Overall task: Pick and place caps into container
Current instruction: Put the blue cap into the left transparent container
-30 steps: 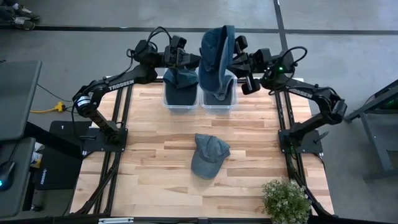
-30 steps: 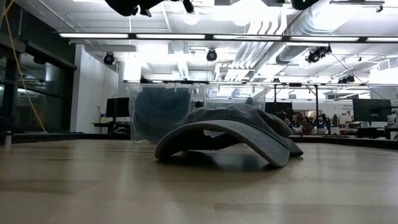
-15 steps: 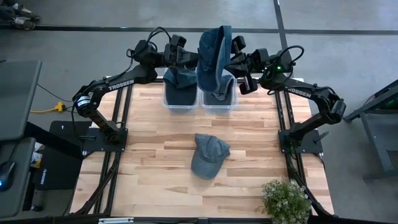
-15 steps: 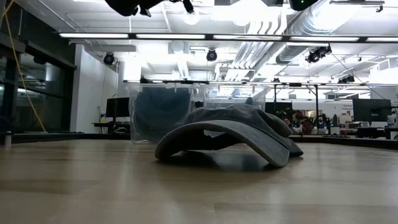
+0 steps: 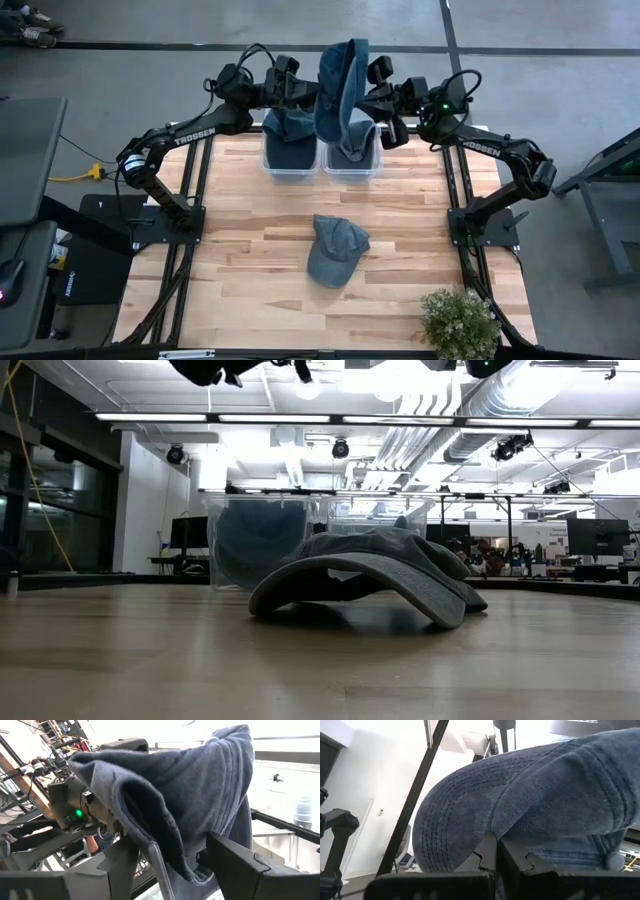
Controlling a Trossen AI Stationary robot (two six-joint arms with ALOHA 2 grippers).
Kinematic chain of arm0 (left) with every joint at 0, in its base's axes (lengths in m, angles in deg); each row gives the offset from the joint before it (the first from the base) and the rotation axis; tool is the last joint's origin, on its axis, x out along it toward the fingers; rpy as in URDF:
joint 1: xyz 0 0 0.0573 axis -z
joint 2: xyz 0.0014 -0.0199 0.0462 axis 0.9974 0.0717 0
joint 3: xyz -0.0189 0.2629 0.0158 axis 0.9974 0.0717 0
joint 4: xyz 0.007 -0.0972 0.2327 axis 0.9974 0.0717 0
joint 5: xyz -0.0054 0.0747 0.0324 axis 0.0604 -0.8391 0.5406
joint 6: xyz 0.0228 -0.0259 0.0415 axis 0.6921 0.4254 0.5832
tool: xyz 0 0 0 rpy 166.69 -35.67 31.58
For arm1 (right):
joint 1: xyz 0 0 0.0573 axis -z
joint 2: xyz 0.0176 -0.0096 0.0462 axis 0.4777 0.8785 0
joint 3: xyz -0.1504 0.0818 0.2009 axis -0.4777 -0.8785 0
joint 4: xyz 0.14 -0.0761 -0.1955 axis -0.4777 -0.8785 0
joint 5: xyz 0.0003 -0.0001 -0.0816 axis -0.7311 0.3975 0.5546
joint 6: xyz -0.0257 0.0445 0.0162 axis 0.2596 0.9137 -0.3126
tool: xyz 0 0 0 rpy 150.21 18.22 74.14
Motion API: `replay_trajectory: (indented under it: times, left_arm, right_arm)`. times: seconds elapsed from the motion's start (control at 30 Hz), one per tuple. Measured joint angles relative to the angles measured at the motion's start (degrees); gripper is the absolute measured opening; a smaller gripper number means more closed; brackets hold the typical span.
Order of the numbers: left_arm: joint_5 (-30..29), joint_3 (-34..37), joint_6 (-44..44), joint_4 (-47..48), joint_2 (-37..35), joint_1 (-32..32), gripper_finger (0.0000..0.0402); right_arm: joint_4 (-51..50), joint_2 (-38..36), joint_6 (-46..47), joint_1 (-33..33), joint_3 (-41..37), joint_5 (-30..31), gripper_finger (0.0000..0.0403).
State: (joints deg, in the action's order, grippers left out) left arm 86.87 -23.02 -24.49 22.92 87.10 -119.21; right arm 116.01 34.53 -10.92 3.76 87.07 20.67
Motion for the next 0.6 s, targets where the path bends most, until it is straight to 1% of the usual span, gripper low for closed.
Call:
replay_trajectory:
  times: [0.1, 0.17, 0.27, 0.5, 0.57, 0.6]
  left_arm:
    - [0.0, 0.0, 0.0, 0.2, 0.0, 0.0, 0.0218]
    - [0.0, 0.0, 0.1, 0.2, 0.0, 0.0, 0.0199]
    - [-0.6, 0.0, 0.3, 0.5, 0.0, 0.0, 0.0158]
    - [-0.9, 0.0, 1.6, 1.5, 0.0, 0.0, 0.0047]
    - [-1.0, 0.0, 2.2, 1.4, 0.0, 0.0, 0.0022]
    - [-1.0, 0.0, 2.6, 1.5, 0.0, 0.0, 0.0016]
  right_arm:
    - [-0.1, 0.0, -0.2, 0.0, 0.0, 0.4, 0.0000]
    - [-0.1, 0.0, -0.1, 0.1, 0.0, 0.4, 0.0000]
    - [-0.1, 0.0, -0.1, 0.3, 0.0, 0.3, 0.0000]
    - [-0.1, 0.0, 0.3, 0.3, 0.0, 0.2, 0.0000]
    - [-0.1, 0.0, 0.3, 0.3, 0.0, 0.0, 0.0000]
    - [-0.1, 0.0, 0.3, 0.3, 0.0, -0.1, 0.0000]
